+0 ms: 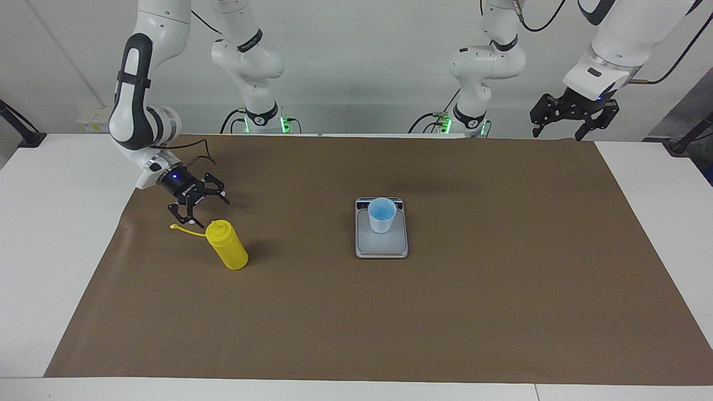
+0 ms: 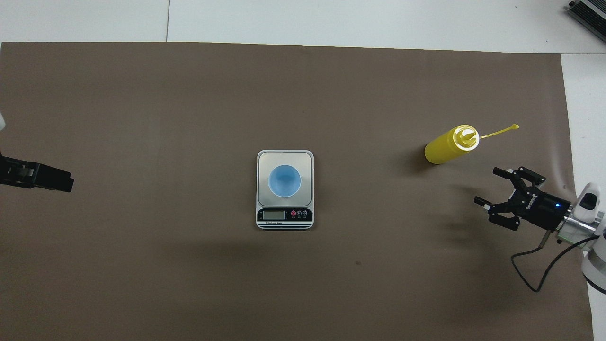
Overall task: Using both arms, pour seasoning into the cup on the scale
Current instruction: 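Reach the right gripper toward the yellow squeeze bottle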
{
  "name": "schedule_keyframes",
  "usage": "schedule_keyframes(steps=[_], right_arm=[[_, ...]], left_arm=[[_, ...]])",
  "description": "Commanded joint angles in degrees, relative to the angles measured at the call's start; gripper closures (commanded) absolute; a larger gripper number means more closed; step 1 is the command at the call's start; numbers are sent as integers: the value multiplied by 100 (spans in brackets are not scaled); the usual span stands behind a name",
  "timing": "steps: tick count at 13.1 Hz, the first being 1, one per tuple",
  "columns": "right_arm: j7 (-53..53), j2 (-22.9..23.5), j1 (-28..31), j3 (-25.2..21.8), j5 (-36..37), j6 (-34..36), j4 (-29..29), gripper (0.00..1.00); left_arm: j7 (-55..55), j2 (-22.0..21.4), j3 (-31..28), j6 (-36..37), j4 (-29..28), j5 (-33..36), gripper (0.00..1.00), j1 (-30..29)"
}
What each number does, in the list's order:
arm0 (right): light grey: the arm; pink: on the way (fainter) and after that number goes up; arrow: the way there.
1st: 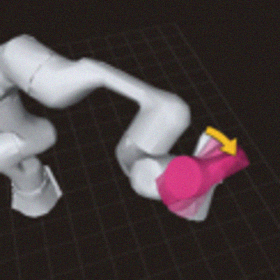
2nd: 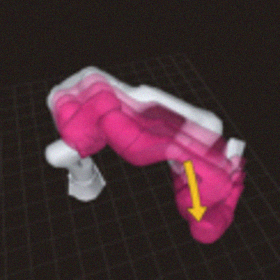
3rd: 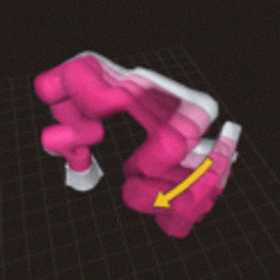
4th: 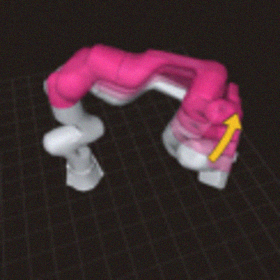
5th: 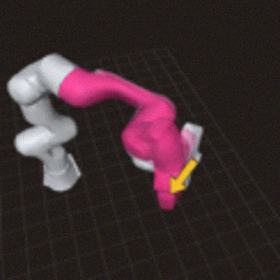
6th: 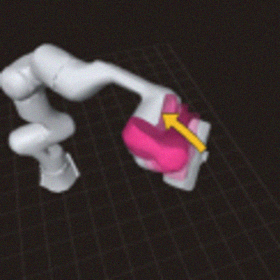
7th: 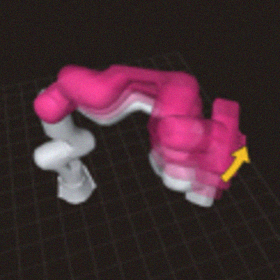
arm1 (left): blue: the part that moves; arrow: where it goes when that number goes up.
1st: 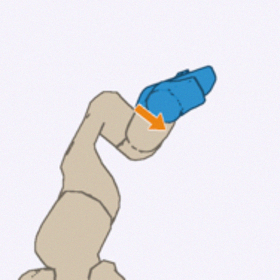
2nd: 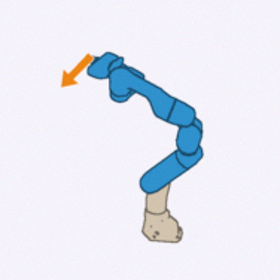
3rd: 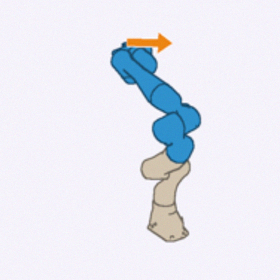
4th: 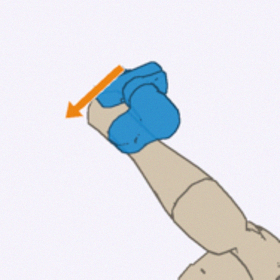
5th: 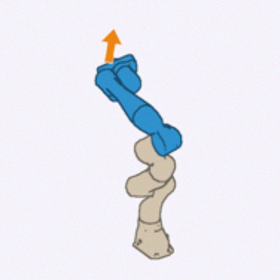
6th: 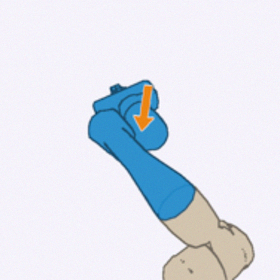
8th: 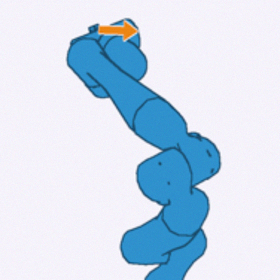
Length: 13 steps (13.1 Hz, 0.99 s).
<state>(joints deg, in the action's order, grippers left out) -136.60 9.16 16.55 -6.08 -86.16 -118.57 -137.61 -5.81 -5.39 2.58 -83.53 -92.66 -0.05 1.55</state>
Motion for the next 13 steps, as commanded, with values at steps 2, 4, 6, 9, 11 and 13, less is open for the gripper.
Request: schedule_keyframes(steps=[2,4,6,9,11,13], right_arm=[[-262,358,-177,1,-665,-43,384,0],[-70,446,-300,19,-805,-219,568,0],[55,481,-520,19,-1183,-359,639,0],[554,595,-687,19,-1210,-430,929,0],[591,630,-697,19,-1219,-535,1104,0],[792,683,-714,97,-1324,-668,1201,0]], left_arm=[[-394,-164,-92,-67,-191,-65,0,-83],[-360,-173,32,-67,-199,-83,0,-216],[-351,-181,40,-50,-199,-83,0,-216],[-333,-147,32,11,-121,-91,0,-234],[-316,-146,32,-40,-120,-231,0,-347],[26,-120,40,-198,-103,-451,0,-348]])
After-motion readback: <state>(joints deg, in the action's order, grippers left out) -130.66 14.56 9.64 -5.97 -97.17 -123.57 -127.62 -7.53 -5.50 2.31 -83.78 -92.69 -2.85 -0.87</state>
